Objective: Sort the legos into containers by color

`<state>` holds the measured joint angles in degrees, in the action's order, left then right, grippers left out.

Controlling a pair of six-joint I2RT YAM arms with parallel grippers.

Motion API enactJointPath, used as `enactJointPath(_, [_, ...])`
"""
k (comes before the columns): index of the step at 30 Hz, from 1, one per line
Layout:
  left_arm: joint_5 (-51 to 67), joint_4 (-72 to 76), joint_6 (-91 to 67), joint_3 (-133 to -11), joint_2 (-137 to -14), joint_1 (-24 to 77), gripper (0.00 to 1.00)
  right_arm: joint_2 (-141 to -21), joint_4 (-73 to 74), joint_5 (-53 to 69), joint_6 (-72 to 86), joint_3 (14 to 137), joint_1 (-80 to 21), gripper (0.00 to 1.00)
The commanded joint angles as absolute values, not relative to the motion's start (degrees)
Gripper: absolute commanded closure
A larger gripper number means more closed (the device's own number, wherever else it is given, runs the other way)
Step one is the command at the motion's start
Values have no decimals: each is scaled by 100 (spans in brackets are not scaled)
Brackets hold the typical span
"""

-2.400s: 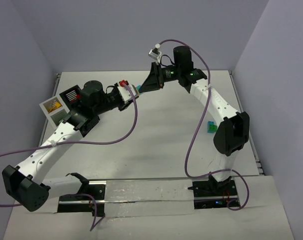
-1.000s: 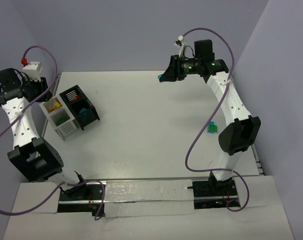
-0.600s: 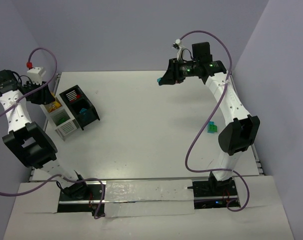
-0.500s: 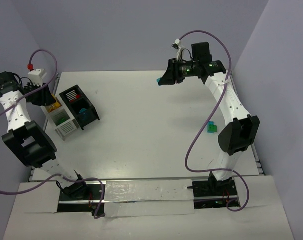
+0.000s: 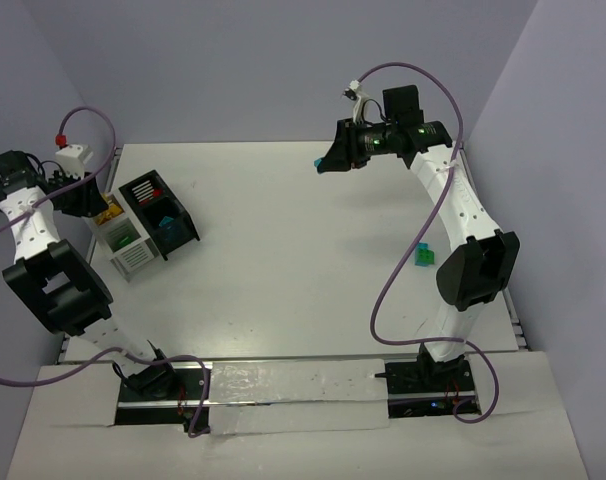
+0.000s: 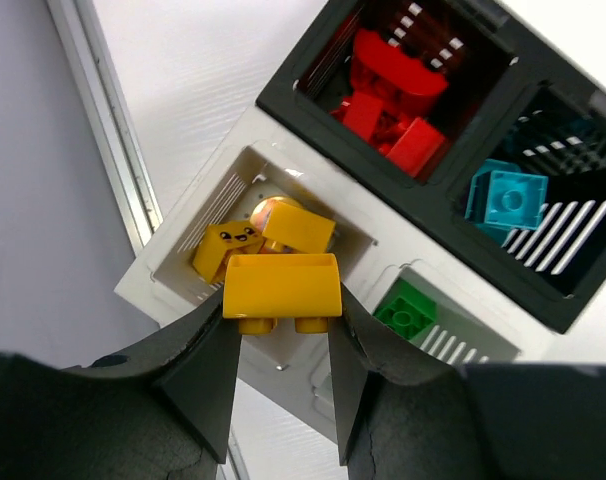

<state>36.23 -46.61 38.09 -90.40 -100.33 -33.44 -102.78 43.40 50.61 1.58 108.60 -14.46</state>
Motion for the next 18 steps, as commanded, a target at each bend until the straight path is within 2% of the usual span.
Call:
enactJointPath(1, [3494,-4227,3957,-8886,-10018,-3396,88,-10291,4382,5107,65,11071,-1535,100])
enactJointPath(7, [3406,-4196,3999,-8872,-10094,-3406,78,-10358,4438,5066,-128,11198,-1604,100])
enactJointPath(10, [3363,-4169,4002,-8883,-10102,-3422,70,-10371,4459,5027,-170,11224,-1638,100])
enactJointPath(15, [3395,-4127,3931,-8983,-10112,-3531,53,-10354,4449,4983,-211,11239,-1687,100])
enactJointPath(16, [3443,-4208,3949,-9048,-10142,-3538,45,-10354,4442,4983,-211,11251,-1693,100])
enactJointPath(18, [3538,-4338,3959,-9157,-10180,-3544,38,-10355,4443,4983,-209,11271,-1698,100])
